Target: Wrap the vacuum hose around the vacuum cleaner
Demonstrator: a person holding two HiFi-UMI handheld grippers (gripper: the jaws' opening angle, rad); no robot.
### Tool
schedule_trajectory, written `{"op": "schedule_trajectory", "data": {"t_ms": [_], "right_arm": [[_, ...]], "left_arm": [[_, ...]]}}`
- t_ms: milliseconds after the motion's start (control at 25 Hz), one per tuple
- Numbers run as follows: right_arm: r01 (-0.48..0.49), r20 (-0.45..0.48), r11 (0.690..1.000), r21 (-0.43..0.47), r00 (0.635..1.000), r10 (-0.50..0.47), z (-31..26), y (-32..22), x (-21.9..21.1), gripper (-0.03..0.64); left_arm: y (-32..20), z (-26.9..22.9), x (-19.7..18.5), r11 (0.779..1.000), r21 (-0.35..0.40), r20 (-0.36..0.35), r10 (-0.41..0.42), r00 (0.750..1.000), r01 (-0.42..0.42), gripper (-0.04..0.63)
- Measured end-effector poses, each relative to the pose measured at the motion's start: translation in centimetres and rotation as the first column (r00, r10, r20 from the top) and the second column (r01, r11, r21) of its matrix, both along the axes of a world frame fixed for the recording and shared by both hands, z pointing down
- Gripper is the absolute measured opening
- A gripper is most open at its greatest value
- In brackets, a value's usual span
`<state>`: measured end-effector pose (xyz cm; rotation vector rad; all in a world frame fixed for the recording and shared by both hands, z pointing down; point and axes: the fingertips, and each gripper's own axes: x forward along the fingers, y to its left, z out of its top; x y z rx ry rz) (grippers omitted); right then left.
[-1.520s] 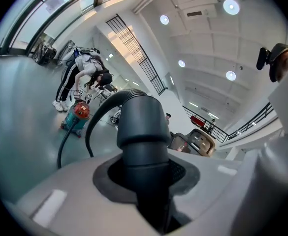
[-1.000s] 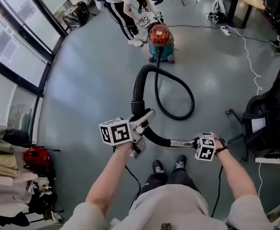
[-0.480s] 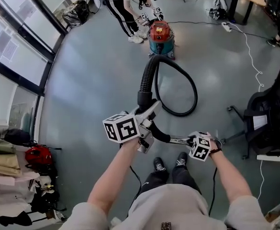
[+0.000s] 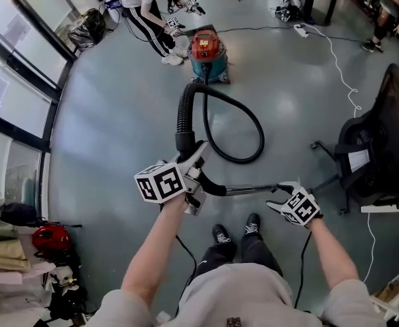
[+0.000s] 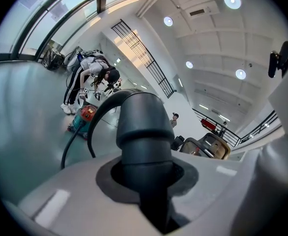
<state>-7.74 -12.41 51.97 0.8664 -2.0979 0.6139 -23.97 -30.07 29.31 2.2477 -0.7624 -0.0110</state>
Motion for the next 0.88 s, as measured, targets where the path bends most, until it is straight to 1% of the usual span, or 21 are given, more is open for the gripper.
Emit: {"op": "schedule_trajectory", "data": {"t_ms": [40, 80, 160, 280, 320, 360, 400, 440, 520, 600, 640, 680, 800, 880], "right_arm": [[-0.086, 0.082, 0.996, -0.028, 0.993, 0.088, -0.1, -0.2, -0.1, 0.324], [-0.159, 0.152, 0.985, -0.061, 0.974, 0.166, -0.1, -0.3, -0.4, 0.336], [-0.26, 0.251, 0.958, -0.118, 0.926, 0.282, 0.3, -0.7, -1.3, 0.348], [-0.326, 0.335, 0.928, -0.181, 0.867, 0.37, 1.5, -1.8, -3.2, 0.371], [-0.342, 0.366, 0.916, -0.208, 0.842, 0.397, 1.9, -2.3, -3.8, 0.381], [-0.363, 0.404, 0.9, -0.242, 0.805, 0.433, 2.3, -2.9, -4.5, 0.394], [-0.386, 0.449, 0.878, -0.282, 0.756, 0.477, 2.5, -3.5, -5.1, 0.405], [-0.41, 0.493, 0.851, -0.327, 0.695, 0.524, 2.6, -4.1, -5.7, 0.411], [-0.449, 0.557, 0.785, -0.425, 0.554, 0.619, 2.8, -5.0, -6.6, 0.43], [-0.471, 0.582, 0.711, -0.522, 0.413, 0.7, 3.6, -5.9, -7.4, 0.442], [-0.475, 0.583, 0.676, -0.563, 0.351, 0.732, 4.2, -6.3, -7.8, 0.453], [-0.476, 0.579, 0.644, -0.598, 0.299, 0.759, 4.8, -6.6, -8.4, 0.46], [-0.472, 0.544, 0.556, -0.684, 0.178, 0.82, 6.8, -7.1, -9.8, 0.482], [-0.458, 0.508, 0.483, -0.746, 0.079, 0.858, 8.3, -7.6, -10.7, 0.505]], "left_arm": [[-0.3, 0.0, -0.2, 1.0, -0.002, -0.008, -0.008, 1.0, 0.008, 0.084], [-0.6, -0.1, -0.4, 1.0, -0.002, -0.016, -0.015, 1.0, 0.015, 0.083], [-1.0, -0.3, -0.6, 1.0, -0.001, -0.031, -0.023, 0.999, 0.023, 0.081], [-1.5, -0.2, -0.7, 1.0, 0.003, -0.036, -0.029, 0.999, 0.029, 0.081], [-1.6, -0.1, -0.7, 1.0, 0.007, -0.036, -0.029, 0.999, 0.03, 0.081], [-1.7, 0.1, -0.7, 1.0, 0.011, -0.036, -0.028, 0.999, 0.029, 0.081], [-1.7, 0.3, -0.8, 1.0, 0.014, -0.035, -0.026, 0.999, 0.027, 0.081], [-1.7, 0.5, -0.9, 1.0, 0.019, -0.033, -0.023, 0.999, 0.024, 0.081], [-1.7, 0.8, -1.3, 0.999, 0.034, -0.026, -0.015, 1.0, 0.016, 0.081], [-1.7, 1.1, -1.9, 0.999, 0.052, -0.016, -0.008, 1.0, 0.008, 0.081], [-1.7, 1.2, -2.2, 0.998, 0.059, -0.01, -0.005, 1.0, 0.005, 0.081], [-1.6, 1.4, -2.4, 0.998, 0.063, -0.002, -0.002, 1.0, 0.002, 0.081], [-1.3, 2.1, -3.0, 0.998, 0.069, 0.016, 0.004, 1.0, -0.005, 0.081], [-1.1, 2.5, -3.5, 0.998, 0.068, 0.019, 0.006, 1.0, -0.007, 0.081]]}}
